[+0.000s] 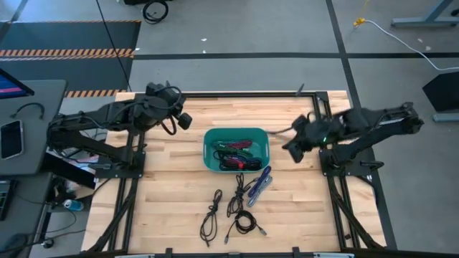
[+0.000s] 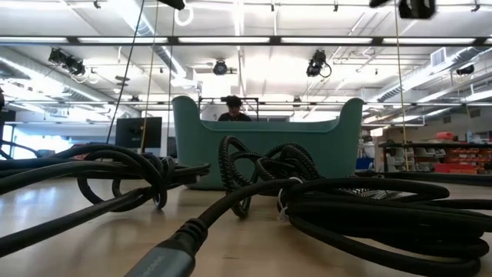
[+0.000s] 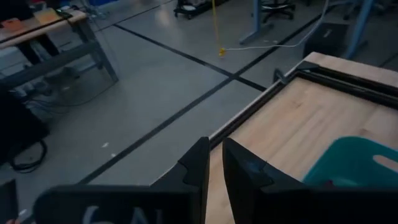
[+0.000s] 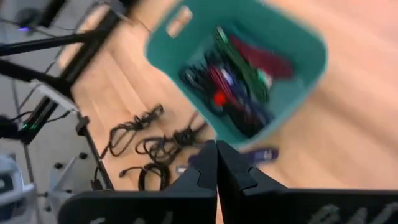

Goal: Pick and place USB-C Cables
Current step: Put the gray charger cable into the light blue bin

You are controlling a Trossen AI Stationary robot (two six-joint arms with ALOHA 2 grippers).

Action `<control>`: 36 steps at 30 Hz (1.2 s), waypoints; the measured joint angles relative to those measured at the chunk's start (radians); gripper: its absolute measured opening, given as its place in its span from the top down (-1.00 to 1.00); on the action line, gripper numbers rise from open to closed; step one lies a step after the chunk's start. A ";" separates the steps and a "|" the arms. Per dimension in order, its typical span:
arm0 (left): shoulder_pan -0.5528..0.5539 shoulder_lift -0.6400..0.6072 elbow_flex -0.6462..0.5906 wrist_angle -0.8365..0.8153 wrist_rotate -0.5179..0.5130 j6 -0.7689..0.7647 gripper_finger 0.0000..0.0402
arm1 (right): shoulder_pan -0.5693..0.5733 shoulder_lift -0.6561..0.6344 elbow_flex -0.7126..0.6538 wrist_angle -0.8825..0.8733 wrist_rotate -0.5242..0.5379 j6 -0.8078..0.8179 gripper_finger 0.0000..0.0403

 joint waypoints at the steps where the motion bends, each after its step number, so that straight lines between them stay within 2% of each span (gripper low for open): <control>1: 0.000 0.000 0.000 -0.001 -0.007 0.007 0.75 | 0.024 0.001 -0.032 0.002 0.011 0.064 1.00; 6: 0.000 0.000 0.000 -0.015 -0.013 0.047 0.75 | 0.136 0.003 -0.202 0.031 0.029 0.376 1.00; 11: 0.000 0.001 0.000 -0.019 -0.013 0.064 0.75 | 0.220 0.003 -0.361 0.247 0.024 0.545 1.00; 18: 0.000 0.001 0.000 -0.022 -0.013 0.063 0.75 | 0.249 0.019 -0.565 0.592 0.079 0.687 0.97; 28: 0.000 0.001 0.000 -0.022 -0.012 0.053 0.75 | 0.249 0.134 -0.731 0.776 -0.050 0.782 0.85; 31: 0.000 0.001 0.000 -0.021 -0.012 0.045 0.75 | 0.249 0.167 -0.751 0.841 -0.052 0.783 0.74; 36: 0.000 0.001 0.000 -0.021 -0.012 0.026 0.75 | 0.246 0.214 -0.755 0.862 -0.052 0.783 0.44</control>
